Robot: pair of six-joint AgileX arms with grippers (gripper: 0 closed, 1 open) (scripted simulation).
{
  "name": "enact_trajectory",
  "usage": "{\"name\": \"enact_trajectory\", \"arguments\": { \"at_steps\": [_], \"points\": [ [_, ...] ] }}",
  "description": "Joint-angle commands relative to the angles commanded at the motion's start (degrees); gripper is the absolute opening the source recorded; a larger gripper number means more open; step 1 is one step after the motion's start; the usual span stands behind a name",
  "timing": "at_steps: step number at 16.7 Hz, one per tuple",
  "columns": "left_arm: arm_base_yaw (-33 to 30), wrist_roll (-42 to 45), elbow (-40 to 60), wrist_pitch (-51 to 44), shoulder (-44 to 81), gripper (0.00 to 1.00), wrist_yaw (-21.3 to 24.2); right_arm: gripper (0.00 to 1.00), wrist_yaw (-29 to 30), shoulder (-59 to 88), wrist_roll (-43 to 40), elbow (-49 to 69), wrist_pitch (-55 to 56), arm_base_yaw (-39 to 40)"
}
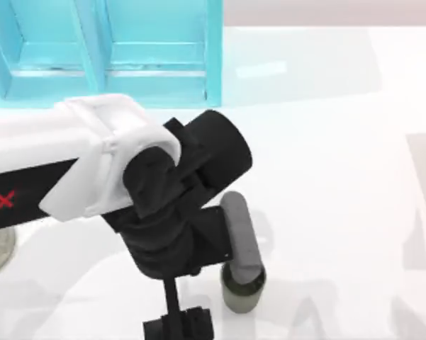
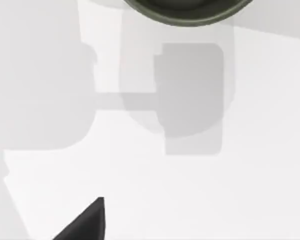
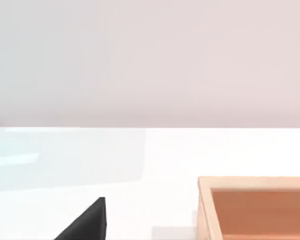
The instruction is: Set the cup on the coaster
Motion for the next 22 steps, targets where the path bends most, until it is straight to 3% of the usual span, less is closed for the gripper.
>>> {"name": "enact_trajectory", "arguments": {
  "at_steps": [6,10,18,22],
  "points": [
    [-6.25,2.65,20.51,-11.99,13.72,1.00,-0.94,1.00,0.00,0.00,0.00,0.00,0.00,0.00],
    [-7.48,2.85,27.33,-15.57,16.96,1.00,-1.58,1.00,0.00,0.00,0.00,0.00,0.00,0.00],
    [-7.31,2.91,26.81,-14.77,17.21,1.00,-1.61,1.00,0.00,0.00,0.00,0.00,0.00,0.00],
    [-7.34,3.04,20.46,-6.24,19.25,1.00,-1.62,1.00,0.00,0.00,0.00,0.00,0.00,0.00]
  ]
}}
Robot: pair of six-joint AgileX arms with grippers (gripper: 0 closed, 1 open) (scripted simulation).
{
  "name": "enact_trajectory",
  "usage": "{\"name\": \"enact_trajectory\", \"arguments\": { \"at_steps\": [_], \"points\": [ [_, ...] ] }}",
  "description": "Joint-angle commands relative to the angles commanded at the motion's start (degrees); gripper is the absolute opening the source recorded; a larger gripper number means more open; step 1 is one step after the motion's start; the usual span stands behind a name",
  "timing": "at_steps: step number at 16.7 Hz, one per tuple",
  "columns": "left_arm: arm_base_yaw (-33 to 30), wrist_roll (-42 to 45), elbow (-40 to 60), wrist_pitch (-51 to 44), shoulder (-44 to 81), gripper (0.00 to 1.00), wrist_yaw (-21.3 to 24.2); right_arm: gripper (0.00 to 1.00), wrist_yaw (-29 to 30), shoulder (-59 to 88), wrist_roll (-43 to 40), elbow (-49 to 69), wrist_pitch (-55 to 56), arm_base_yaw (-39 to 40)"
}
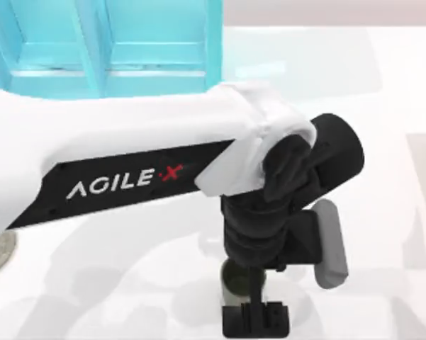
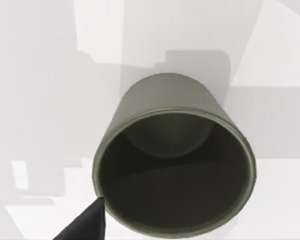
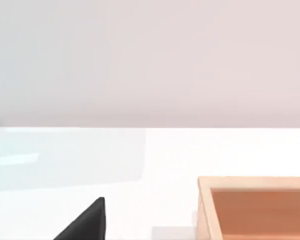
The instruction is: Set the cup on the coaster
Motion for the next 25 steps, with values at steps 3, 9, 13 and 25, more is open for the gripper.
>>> {"name": "enact_trajectory", "arguments": {
  "at_steps": [3,9,13,25],
  "points": [
    [0.03,0.04,-5.77,8.16,2.01,1.00,0.01,1.00,0.00,0.00,0.00,0.00,0.00,0.00],
    [-0.01,0.09,-8.84,11.83,3.14,1.00,0.02,1.00,0.00,0.00,0.00,0.00,0.00,0.00],
    [-0.01,0.09,-8.84,11.83,3.14,0.77,0.02,1.00,0.00,0.00,0.00,0.00,0.00,0.00],
    [-0.01,0.09,-8.84,11.83,3.14,0.00,0.02,1.00,0.00,0.00,0.00,0.00,0.00,0.00]
  ]
}}
